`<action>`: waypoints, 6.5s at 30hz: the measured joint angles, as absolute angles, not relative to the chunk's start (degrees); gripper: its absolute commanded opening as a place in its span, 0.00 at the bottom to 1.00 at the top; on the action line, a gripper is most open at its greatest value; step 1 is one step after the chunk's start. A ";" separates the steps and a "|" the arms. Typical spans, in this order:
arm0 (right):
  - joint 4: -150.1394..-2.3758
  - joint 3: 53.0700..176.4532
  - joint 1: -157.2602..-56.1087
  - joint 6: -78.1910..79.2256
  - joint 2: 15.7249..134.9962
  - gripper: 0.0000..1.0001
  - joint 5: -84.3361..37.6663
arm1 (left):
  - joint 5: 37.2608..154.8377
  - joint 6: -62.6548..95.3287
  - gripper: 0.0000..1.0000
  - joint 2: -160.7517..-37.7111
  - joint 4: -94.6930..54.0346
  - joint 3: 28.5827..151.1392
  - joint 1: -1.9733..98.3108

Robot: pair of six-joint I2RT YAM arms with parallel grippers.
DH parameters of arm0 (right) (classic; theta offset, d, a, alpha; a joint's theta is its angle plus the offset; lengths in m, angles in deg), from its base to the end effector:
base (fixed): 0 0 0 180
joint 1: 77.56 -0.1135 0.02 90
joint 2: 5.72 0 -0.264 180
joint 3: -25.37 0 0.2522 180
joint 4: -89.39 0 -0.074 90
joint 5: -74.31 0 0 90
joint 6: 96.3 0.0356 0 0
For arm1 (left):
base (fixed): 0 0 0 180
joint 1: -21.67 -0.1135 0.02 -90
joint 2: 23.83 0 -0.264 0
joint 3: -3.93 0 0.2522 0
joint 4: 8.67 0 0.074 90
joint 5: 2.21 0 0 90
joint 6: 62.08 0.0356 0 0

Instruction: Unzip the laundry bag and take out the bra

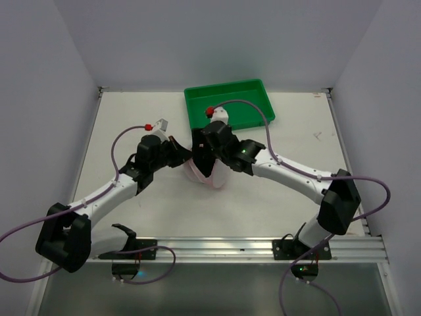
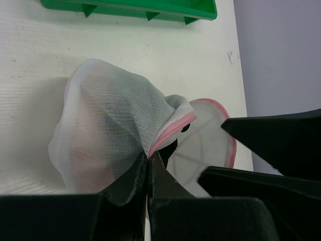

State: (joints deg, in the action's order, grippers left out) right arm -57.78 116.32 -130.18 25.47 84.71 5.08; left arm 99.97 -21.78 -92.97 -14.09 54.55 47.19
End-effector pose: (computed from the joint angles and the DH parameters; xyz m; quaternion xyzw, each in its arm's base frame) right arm 0.2315 0.2823 0.3224 -0.0704 0.8631 0.2017 0.4576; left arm 0.2355 -0.1208 0.2359 -0.1181 0.8273 -0.4012 0.3751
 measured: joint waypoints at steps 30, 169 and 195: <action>-70.09 88.49 -122.03 28.07 70.99 0.82 -15.14 | 101.94 -29.77 0.09 -92.90 -4.19 40.57 47.25; -50.31 164.58 -90.60 6.63 132.84 0.38 -16.97 | 94.29 -2.85 0.50 -79.46 -41.74 60.43 32.59; -57.94 114.41 -122.57 16.03 80.01 0.89 -17.34 | 95.47 -7.55 0.49 -78.13 -42.77 56.02 47.36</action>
State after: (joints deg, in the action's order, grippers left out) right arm -57.94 114.41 -122.57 16.03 80.01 -17.34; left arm 95.47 -7.55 -78.13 -42.77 56.02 47.36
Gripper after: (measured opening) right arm 0.897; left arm 0.496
